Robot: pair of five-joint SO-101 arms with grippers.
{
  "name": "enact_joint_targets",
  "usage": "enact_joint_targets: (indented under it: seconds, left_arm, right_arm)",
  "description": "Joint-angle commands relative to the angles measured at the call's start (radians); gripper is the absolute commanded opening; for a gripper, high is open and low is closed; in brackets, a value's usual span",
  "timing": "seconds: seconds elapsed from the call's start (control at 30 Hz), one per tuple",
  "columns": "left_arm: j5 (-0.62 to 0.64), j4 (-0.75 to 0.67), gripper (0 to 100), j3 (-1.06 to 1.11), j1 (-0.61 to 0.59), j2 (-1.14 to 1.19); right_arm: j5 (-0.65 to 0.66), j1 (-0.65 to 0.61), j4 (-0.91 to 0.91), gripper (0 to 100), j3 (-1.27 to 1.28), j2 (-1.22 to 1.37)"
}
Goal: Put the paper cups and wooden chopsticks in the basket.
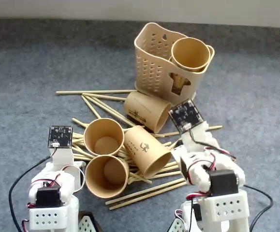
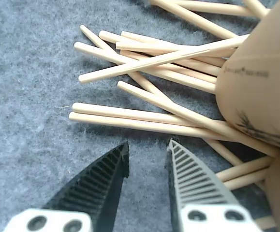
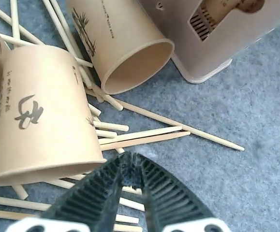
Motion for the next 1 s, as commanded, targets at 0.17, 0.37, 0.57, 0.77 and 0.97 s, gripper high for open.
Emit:
enact_joint_targets:
  seconds: [0.17, 0.37, 0.57, 0.77, 0.97]
  left_arm:
    - [0.0, 0.002, 14, 0.019, 0.001, -0.007]
    - [0.0, 0.002, 14, 0.019, 0.001, -0.007]
    - [0.0, 0.002, 14, 0.019, 0.001, -0.007]
    - [0.0, 0.002, 14, 0.019, 0.001, -0.007]
    - [0.0, 0.002, 14, 0.019, 0.001, -0.007]
  right_arm:
    - [-0.006, -0.008, -0.033, 2.6, 0.113, -0.188]
    - [-0.002, -0.077, 0.071, 16.6, 0.107, -0.205]
    - [0.0, -0.17, 0.084, 16.7, 0.105, -0.203]
    - [0.002, -0.225, 0.071, 16.7, 0.108, -0.202]
    - [0.002, -0.225, -0.019, 16.7, 0.173, -0.148]
